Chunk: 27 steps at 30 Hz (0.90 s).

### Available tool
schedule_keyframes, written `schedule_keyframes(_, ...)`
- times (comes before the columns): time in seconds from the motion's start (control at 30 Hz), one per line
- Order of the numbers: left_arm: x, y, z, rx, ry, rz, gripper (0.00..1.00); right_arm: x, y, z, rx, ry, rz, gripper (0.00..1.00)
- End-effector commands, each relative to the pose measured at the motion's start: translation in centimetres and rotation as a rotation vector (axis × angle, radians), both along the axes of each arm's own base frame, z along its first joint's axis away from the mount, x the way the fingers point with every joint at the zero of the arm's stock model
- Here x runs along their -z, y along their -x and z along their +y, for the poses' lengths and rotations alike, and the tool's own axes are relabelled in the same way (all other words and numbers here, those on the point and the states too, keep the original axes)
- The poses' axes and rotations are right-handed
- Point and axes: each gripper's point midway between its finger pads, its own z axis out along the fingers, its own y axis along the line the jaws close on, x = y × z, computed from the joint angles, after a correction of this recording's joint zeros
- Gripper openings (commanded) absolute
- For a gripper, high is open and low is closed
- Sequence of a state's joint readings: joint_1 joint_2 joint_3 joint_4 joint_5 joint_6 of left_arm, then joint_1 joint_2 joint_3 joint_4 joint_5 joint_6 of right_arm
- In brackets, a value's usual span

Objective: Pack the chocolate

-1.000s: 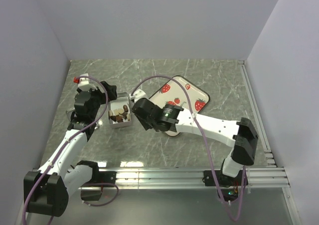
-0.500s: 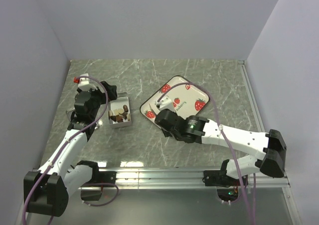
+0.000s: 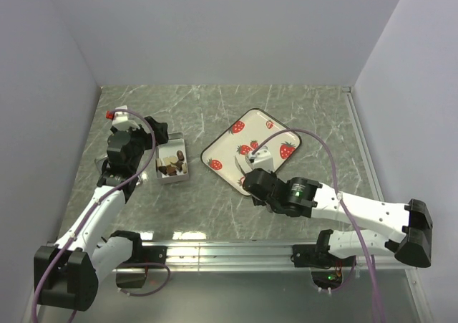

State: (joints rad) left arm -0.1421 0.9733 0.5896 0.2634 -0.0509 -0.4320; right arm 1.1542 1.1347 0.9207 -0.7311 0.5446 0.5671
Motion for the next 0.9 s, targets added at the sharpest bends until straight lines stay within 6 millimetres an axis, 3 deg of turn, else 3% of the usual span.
schedule_keyframes(0.0,-2.2,-0.3,-0.3,0.007,0.005,-0.06,0.99,-0.2,0.3,-0.7,0.035,-0.03,-0.01,0.47)
schedule_keyframes(0.57,-2.1,-0.5,-0.2,0.006,0.004,-0.054,0.99,1.5,1.4,-2.8,0.058,0.023,0.037,0.49)
schedule_keyframes(0.87,-2.1,-0.5,-0.3,0.006,0.004,-0.054,1.0,1.3,1.8,-4.0,0.084,0.014,0.039,0.5)
